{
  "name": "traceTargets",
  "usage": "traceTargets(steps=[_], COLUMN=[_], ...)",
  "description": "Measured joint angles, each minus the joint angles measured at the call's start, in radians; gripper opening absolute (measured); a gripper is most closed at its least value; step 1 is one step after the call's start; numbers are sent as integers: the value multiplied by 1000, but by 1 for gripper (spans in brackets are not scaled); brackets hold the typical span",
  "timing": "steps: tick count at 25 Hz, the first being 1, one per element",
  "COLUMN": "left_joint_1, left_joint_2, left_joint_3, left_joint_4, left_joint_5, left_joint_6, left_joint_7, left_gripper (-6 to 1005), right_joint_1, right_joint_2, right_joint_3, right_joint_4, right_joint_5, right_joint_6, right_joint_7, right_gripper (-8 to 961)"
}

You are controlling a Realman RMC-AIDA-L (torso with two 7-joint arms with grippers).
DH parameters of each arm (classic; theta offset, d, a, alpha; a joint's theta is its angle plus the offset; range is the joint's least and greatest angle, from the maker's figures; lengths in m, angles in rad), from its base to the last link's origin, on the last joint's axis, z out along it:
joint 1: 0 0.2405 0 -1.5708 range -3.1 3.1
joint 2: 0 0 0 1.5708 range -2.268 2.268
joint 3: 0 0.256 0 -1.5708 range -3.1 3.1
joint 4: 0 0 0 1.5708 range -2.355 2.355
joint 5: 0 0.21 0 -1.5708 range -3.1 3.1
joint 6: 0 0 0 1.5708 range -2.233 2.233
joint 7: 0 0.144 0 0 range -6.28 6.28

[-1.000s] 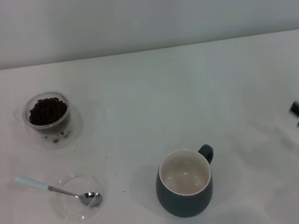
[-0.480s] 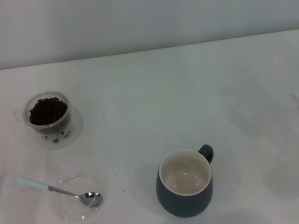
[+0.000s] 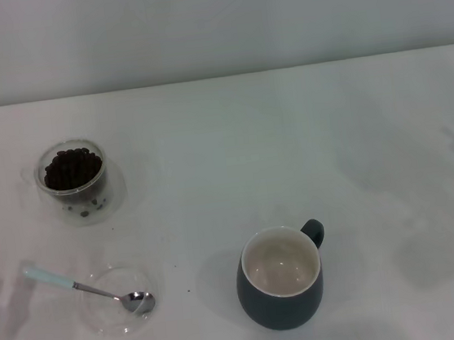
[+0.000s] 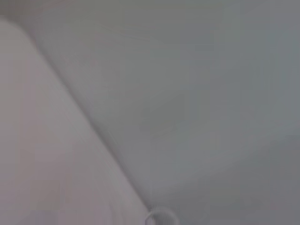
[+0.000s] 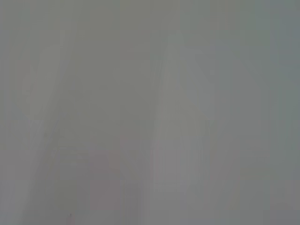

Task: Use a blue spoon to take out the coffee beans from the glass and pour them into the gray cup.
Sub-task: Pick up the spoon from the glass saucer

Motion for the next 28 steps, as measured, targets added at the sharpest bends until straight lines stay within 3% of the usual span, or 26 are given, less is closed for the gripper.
traceTargets(steps=[7,15,28], left_joint_1=[0,-56,-76], left_joint_2=[0,3,-3], left_joint_3=[13,101,106], left_joint_4=[-1,9,8], left_joint_5=[8,15,61], left_joint_6=[-50,-100,-133], left_joint_7=[-86,-189,-217], left_gripper=[835,826,800], right_joint_1=[3,11,12], right_joint_2=[-1,0,9], right_joint_3=[3,4,4], right_joint_4=[-14,-16,-16], right_joint_5=[0,0,-4], right_joint_6=[1,2,14], right_joint_7=[-2,3,-3], right_gripper=[704,705,705])
